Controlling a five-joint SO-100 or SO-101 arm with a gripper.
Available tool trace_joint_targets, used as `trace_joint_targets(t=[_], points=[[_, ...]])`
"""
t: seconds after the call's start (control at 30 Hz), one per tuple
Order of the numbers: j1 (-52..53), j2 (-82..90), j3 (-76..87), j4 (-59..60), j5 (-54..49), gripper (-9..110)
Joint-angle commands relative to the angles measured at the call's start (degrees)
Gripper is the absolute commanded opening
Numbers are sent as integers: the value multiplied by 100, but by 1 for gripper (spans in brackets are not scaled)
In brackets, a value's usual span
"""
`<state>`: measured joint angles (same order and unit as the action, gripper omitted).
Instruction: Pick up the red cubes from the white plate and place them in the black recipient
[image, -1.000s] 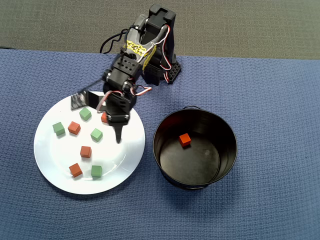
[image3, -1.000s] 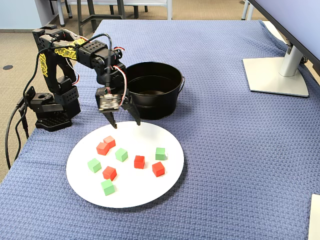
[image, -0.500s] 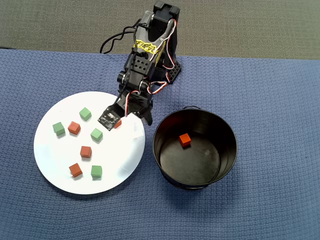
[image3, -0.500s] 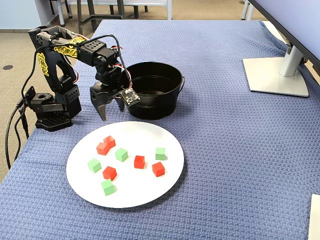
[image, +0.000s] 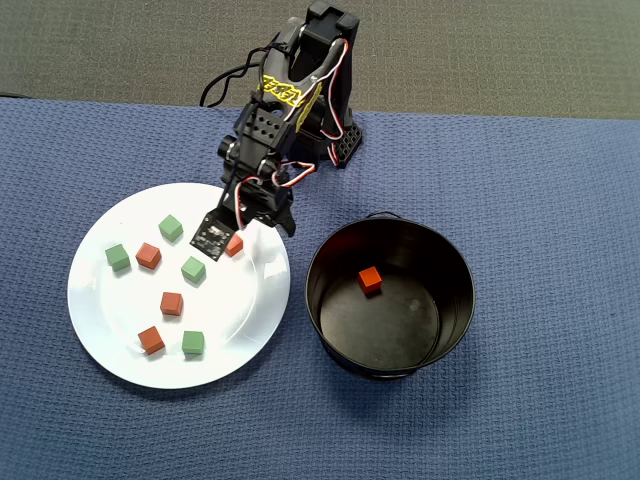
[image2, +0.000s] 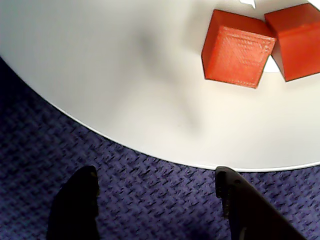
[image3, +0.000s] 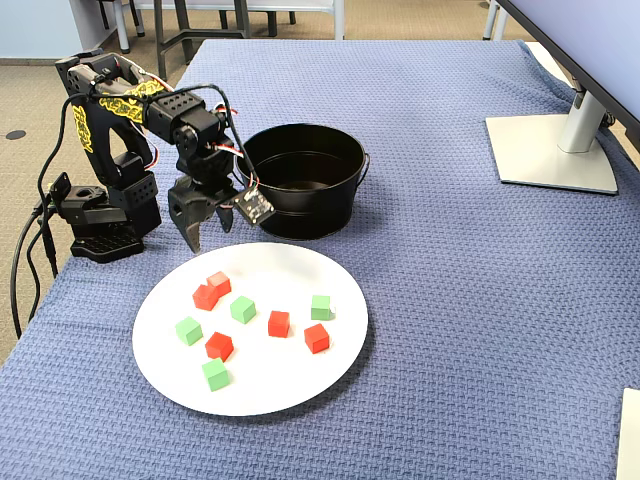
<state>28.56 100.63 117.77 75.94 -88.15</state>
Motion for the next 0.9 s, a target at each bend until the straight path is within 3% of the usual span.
trace_joint_targets(t=[0.0, 0.87], points=[[352, -88, -18, -255, -272, 22], [984, -1187, -387, -1424, -677, 18]])
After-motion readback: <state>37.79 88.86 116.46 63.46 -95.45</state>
